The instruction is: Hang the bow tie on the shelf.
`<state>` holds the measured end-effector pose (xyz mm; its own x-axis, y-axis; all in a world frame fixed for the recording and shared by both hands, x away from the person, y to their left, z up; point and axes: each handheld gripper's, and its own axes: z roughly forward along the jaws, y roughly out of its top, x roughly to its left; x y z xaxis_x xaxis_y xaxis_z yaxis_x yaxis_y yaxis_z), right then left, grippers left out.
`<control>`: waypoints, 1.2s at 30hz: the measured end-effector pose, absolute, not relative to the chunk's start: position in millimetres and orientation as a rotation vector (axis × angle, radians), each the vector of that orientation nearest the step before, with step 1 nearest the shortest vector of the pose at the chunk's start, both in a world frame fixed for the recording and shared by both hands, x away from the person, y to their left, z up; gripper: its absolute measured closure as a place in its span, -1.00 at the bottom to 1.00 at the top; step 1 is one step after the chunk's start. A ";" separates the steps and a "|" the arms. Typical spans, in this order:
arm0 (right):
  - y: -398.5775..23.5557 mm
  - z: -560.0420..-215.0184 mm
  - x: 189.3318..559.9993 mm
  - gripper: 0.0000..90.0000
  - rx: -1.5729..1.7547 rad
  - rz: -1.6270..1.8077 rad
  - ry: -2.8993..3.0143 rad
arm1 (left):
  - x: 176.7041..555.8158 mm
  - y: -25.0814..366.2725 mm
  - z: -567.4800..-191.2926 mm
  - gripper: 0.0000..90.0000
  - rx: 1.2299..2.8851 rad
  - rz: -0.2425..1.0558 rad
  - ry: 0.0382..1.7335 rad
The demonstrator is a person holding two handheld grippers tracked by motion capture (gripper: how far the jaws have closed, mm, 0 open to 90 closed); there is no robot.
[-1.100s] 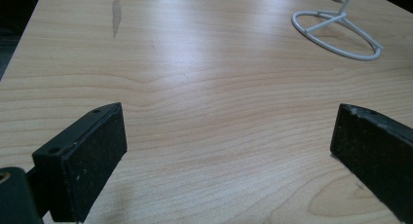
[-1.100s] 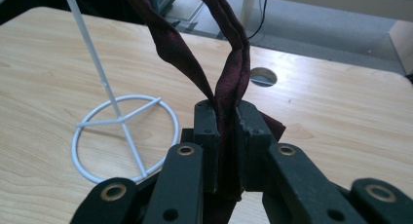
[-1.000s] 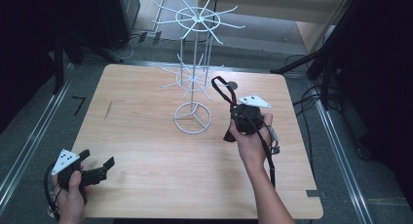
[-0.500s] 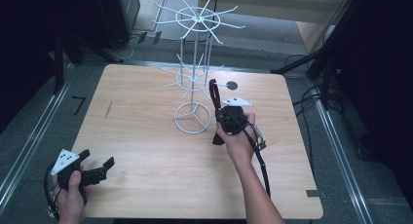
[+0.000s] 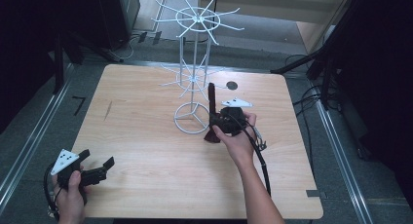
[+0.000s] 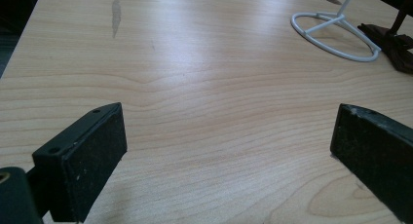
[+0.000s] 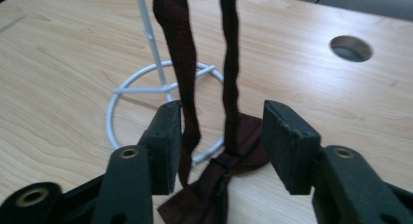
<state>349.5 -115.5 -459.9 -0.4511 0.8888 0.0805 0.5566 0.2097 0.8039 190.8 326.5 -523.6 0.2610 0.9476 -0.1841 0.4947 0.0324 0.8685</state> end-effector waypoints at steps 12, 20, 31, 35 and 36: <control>-150.3 -461.5 333.2 -0.54 1.351 1.137 2.058 | 190.7 325.9 -523.4 -0.99 1.607 0.614 1.369; -173.6 -466.6 319.6 -0.69 1.337 1.136 2.059 | 190.6 325.9 -523.4 -0.99 1.610 0.615 1.366; -201.9 -478.2 306.0 -0.81 1.369 1.129 2.038 | 190.5 325.6 -523.4 -0.99 1.607 0.618 1.367; -211.3 -484.2 302.2 -0.90 1.389 1.116 2.027 | 190.5 325.6 -523.4 -0.99 1.608 0.619 1.367; -215.1 -486.2 301.0 -0.91 1.399 1.117 2.023 | 190.5 325.6 -523.4 -0.99 1.608 0.620 1.367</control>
<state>301.0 -215.1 -486.2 -0.3942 0.9147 0.0887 0.5624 0.1638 0.8105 190.5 325.6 -523.4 0.2605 0.9494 -0.1752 0.4939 0.0249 0.8692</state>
